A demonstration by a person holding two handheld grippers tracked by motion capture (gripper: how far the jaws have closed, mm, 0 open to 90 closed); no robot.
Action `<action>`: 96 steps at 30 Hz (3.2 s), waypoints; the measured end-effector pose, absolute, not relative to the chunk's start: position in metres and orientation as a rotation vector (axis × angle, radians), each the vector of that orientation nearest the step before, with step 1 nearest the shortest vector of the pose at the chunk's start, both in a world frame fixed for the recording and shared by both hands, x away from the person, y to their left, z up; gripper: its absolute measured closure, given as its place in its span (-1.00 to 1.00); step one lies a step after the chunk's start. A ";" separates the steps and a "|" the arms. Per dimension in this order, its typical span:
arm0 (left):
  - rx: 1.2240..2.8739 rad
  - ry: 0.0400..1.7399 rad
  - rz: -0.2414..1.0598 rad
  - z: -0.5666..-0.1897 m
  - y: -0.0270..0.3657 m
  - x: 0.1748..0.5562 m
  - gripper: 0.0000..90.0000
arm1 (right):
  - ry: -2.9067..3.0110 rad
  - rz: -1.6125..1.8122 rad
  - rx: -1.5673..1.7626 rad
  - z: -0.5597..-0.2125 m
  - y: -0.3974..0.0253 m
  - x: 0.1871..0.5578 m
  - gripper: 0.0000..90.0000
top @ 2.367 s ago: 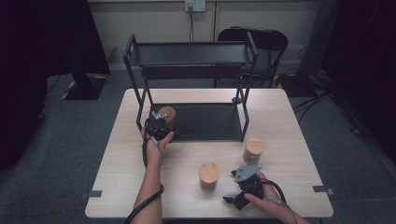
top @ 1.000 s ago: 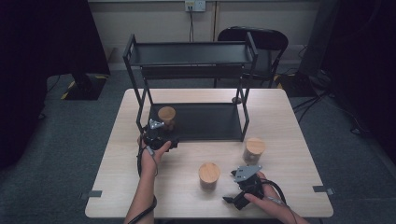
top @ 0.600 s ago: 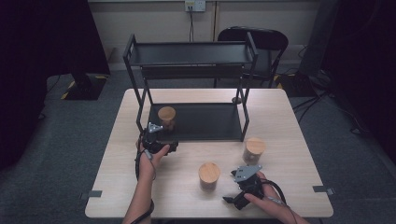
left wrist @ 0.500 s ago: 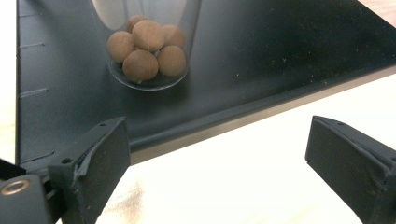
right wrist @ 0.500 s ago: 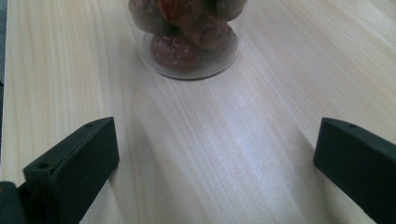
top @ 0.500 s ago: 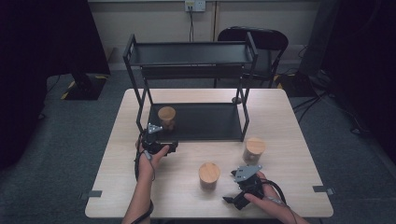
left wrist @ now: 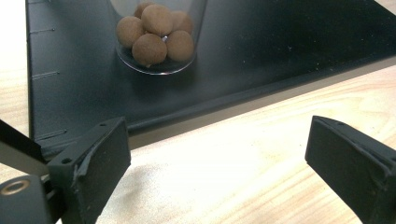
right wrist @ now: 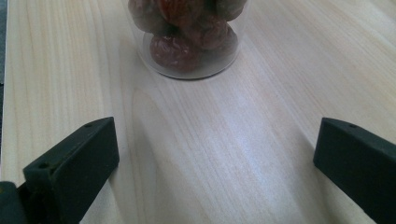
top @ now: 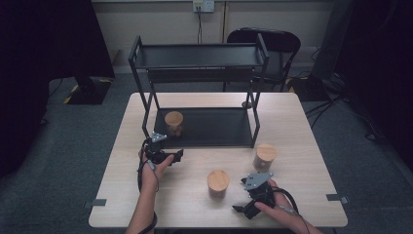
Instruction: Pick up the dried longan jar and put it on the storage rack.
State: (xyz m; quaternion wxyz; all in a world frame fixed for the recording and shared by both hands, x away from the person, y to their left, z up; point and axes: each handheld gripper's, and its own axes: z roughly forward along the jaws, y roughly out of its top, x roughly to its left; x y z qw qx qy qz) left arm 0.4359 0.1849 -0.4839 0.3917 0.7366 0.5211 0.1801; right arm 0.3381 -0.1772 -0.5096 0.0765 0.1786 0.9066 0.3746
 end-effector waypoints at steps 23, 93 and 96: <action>1.883 1.297 0.441 -0.486 0.189 0.424 -0.86 | 2.717 1.123 0.535 -0.510 -0.177 0.338 -1.00; 1.898 1.316 0.429 -0.504 0.224 0.368 -0.87 | 2.717 1.123 0.537 -0.510 -0.177 0.338 -1.00; 1.902 1.320 0.432 -0.505 0.226 0.367 -0.88 | 2.717 1.123 0.537 -0.510 -0.177 0.338 -1.00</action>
